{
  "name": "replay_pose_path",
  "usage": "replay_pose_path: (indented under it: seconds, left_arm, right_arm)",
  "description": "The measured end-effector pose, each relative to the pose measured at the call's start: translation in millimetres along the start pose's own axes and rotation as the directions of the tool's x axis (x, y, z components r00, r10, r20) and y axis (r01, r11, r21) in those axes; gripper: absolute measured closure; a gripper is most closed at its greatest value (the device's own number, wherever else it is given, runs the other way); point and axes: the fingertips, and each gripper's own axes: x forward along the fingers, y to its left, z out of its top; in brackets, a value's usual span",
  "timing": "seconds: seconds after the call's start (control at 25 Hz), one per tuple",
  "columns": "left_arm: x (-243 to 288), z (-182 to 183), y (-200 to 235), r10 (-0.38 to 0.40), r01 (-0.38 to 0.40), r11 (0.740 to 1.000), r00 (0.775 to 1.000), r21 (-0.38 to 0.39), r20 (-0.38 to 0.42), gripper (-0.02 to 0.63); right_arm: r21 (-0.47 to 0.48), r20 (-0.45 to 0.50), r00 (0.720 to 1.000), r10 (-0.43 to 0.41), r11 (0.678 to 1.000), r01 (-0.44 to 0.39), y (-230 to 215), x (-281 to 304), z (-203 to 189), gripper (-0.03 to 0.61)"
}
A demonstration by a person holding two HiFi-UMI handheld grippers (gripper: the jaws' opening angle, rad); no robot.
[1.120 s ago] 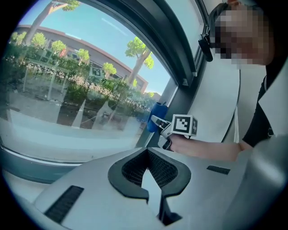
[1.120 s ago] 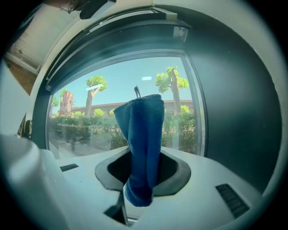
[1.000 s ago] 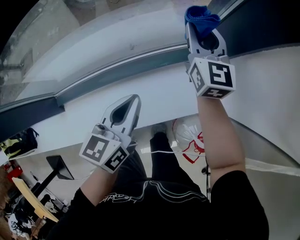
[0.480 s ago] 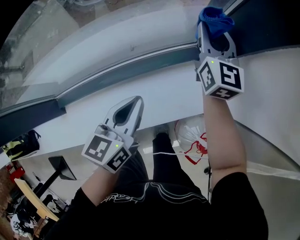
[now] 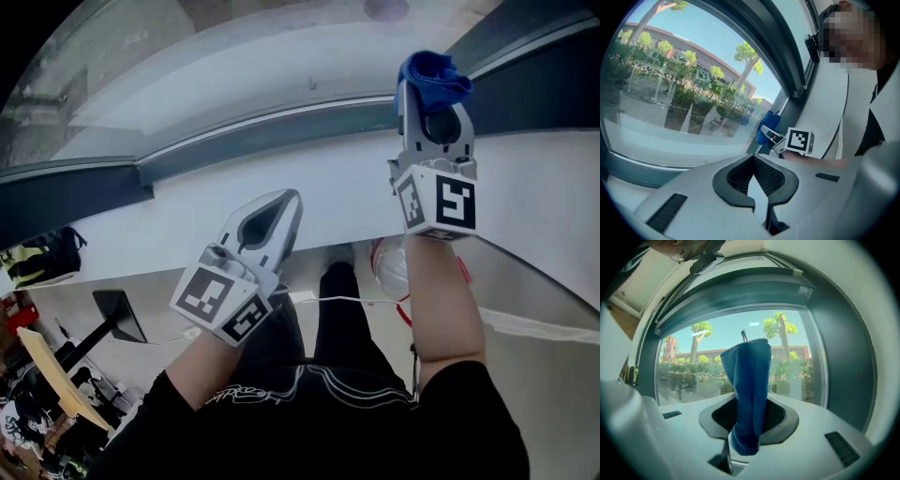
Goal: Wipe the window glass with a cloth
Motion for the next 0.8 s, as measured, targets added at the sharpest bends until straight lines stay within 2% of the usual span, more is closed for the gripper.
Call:
replay_pose_path:
  seconds: [0.24,0.36,0.8]
  left_arm:
    - [-71.4,5.9,48.5,0.072,-0.071,0.997,0.997,-0.025,0.035,0.609]
    - [-114.0,2.3,85.1,0.116,-0.113,0.993,0.992,-0.043,0.055,0.609]
    - [-262.8,-5.0,211.8,0.272,-0.259,0.959,0.956,-0.114,0.113,0.609]
  right_arm:
    - [0.041,-0.003,0.994,0.109,0.993,-0.108,108.9,4.5,6.0,0.485]
    - [0.057,-0.009,0.985,0.172,0.984,-0.171,177.4,10.0,-1.7,0.485]
    - [0.073,-0.041,0.920,0.391,0.919,-0.387,413.0,33.8,-23.4,0.486]
